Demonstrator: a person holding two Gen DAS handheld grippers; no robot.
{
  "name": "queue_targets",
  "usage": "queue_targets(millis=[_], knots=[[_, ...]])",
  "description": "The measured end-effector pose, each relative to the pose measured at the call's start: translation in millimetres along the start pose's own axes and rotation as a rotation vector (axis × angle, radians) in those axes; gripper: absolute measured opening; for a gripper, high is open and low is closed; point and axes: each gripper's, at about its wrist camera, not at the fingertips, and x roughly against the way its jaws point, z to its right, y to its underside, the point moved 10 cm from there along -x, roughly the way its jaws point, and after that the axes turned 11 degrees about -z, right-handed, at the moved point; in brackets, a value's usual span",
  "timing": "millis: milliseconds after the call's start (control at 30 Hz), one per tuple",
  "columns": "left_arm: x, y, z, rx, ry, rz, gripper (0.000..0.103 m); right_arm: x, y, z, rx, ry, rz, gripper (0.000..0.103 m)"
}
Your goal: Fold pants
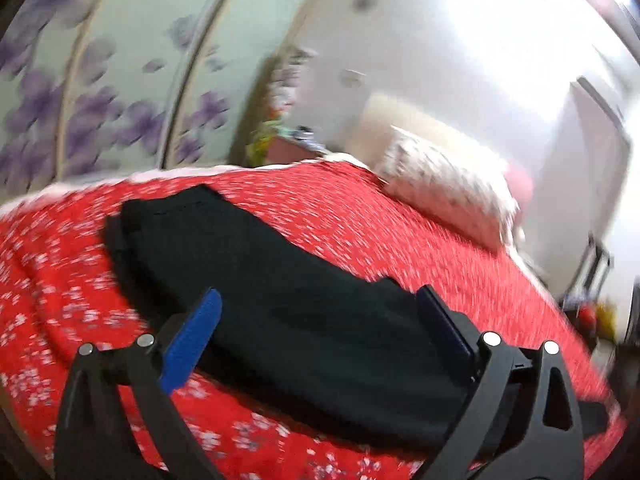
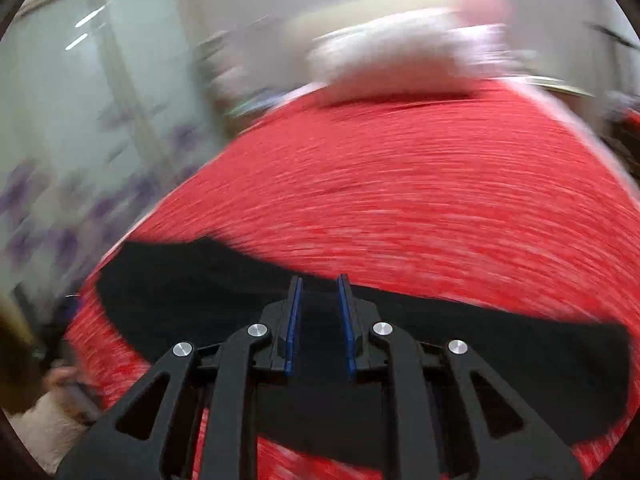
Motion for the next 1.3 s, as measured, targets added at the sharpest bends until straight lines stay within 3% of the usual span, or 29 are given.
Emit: queue_targets(millis=[133,233,400,667,767,1033,1100,1167,1233,1300], knots=[[-20.4,13.1,17.5,-0.081,0.019,-0.047,0.098,-95.2,-36.2,-79.3,0.177,-0.114,-0.16,0.018],[-29.5,12.3,9.7,-0.04,0.025,-0.068,0.098,-169.2,-40.8,-117.0,0.303,-0.069,-0.284,0.018],[-38.0,16.4,-1.7,0.036,0.025,-0.109,0.098,-226.5,-28.1,-140.0,0.385,-0.039,-0.39,0.018],[-36.8,21.8,-0.3,0.063,0.056,-0.129,0.099,-247.0,-19.6,-142.9,0.439,0.015,-0.415,0.018],[-36.0,23.0,1.4,0.065,0.059,-0.132,0.099,-239.4,-28.1,-145.1,0.477,0.064,-0.356,0.018],[-36.0,25.5,7.6,0.051,0.059,-0.138,0.1,-242.2,-35.4,-139.0,0.454,0.056,-0.349,0.018],[-35.2,25.6,9.3,0.052,0.065,-0.138,0.1,-244.3,-38.5,-137.9,0.427,0.032,-0.344,0.027],[-34.9,25.7,10.7,0.048,0.066,-0.137,0.1,-244.1,-41.4,-135.5,0.417,0.039,-0.326,0.066],[-35.3,26.5,11.8,0.044,0.065,-0.139,0.1,-236.8,-47.8,-135.8,0.419,0.034,-0.258,0.07],[-35.8,27.2,12.3,0.041,0.065,-0.142,0.1,-235.4,-48.6,-138.7,0.414,-0.011,-0.253,0.061]])
